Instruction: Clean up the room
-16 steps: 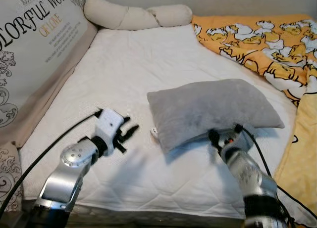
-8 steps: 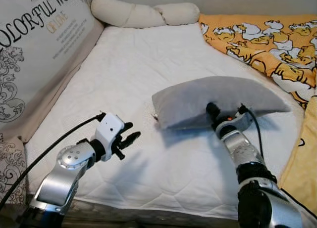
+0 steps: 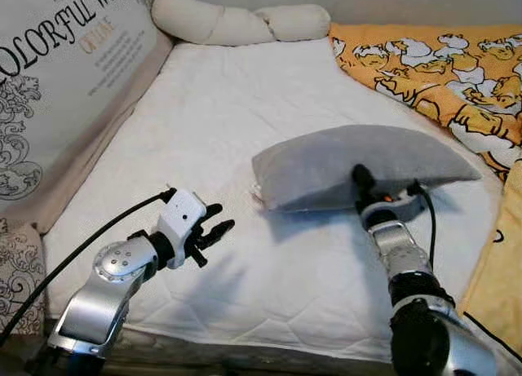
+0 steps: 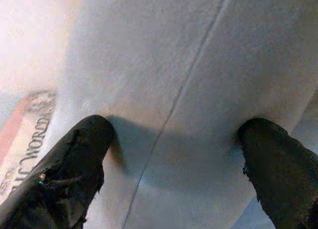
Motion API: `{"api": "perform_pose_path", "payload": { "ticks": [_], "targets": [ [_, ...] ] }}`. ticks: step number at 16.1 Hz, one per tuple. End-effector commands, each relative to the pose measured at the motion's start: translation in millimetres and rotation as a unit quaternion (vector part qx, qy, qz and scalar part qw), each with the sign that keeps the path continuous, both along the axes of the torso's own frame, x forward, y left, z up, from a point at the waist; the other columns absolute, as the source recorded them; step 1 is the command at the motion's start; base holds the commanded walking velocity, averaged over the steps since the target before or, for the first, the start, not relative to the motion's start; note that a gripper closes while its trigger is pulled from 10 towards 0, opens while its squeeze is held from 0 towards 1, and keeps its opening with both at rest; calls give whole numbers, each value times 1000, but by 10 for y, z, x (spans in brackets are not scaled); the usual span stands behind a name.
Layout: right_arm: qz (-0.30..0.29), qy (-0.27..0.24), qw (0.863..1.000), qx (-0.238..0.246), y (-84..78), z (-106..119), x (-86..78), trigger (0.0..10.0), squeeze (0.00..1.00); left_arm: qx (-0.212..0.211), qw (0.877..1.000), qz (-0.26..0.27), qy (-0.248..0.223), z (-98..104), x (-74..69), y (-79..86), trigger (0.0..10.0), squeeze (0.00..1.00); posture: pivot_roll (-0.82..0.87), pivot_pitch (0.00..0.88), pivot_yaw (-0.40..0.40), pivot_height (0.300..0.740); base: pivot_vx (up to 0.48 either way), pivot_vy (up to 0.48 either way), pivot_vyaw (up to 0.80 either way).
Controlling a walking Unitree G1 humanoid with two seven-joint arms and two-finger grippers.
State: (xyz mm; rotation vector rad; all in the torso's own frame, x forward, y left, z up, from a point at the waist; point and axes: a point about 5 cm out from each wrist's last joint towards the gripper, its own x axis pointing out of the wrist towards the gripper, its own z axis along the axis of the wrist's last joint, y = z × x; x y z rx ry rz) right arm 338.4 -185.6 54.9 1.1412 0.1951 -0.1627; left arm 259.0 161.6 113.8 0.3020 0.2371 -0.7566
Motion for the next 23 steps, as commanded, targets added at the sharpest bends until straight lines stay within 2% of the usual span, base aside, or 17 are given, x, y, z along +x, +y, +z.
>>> {"api": "perform_pose_path", "payload": {
  "ticks": [1, 2, 3, 4, 6, 12, 13, 14, 15, 17, 19, 23],
  "targets": [
    [-9, 0, 1000, 11, 3, 30, 37, 10000, 1000, -3, 1000, -16, -6, 45, 18, -40, 10000, 0, 68, 0, 72, 740, 0, 0, 0],
    [-8, 23, 1000, 9, 0, 3, 47, 10000, 0, -2, 1000, -23, 0, 41, 4, -44, 10000, 0, 72, 0, 68, 740, 0, 0, 0],
    [-2, 34, 999, 1, 14, 3, 61, 6353, 0, -3, 1000, -27, 4, 42, -15, -33, 10000, 0, 74, 0, 67, 740, 0, 0, 0],
    [1, 42, 999, -11, 16, 3, 69, 0, 0, -6, 999, -31, 10, 38, -28, -25, 10000, 0, 71, 0, 68, 740, 0, 0, 0],
    [2, 47, 998, -31, 1, 2, 72, 0, 0, -10, 999, -40, 20, 24, -43, -27, 10000, 0, 68, 0, 71, 740, 0, 0, 0],
    [-16, 51, 998, -30, -52, -39, 44, 0, 0, -11, 999, -43, 26, 16, -72, -18, 10000, 0, 71, 0, 74, 740, 0, 0, 0],
    [-15, 50, 998, -32, -53, -42, 41, 0, 0, -6, 999, -26, 19, 6, -44, -5, 10000, 0, 57, 0, 95, 740, 0, 0, 0],
    [-20, 46, 998, -32, -78, -38, 38, 0, 0, 0, 999, -32, 32, -25, -24, -11, 10000, 0, 50, 0, 103, 740, 0, 0, 0],
    [-32, 46, 998, -30, -130, -43, 24, 0, 0, -16, 1000, -18, 6, 17, 38, -30, 10000, 0, 48, 0, 110, 740, 0, 0, 0],
    [-31, 46, 998, -33, -131, -46, 22, 0, 0, -13, 1000, -2, -4, 40, 79, -8, 10000, 4, 44, 0, 119, 740, 0, 0, 0],
    [-30, 47, 998, -37, -131, -57, 13, 0, 0, -41, 998, 35, -24, 82, 132, 7, 10000, 0, 40, 0, 120, 740, 0, 0, 0],
    [-25, 43, 998, -35, -110, -48, 23, 0, 0, -44, 998, 48, -20, 85, 146, 0, 10000, 4, 57, 0, 96, 740, 0, 0, 0]
  ]
}}
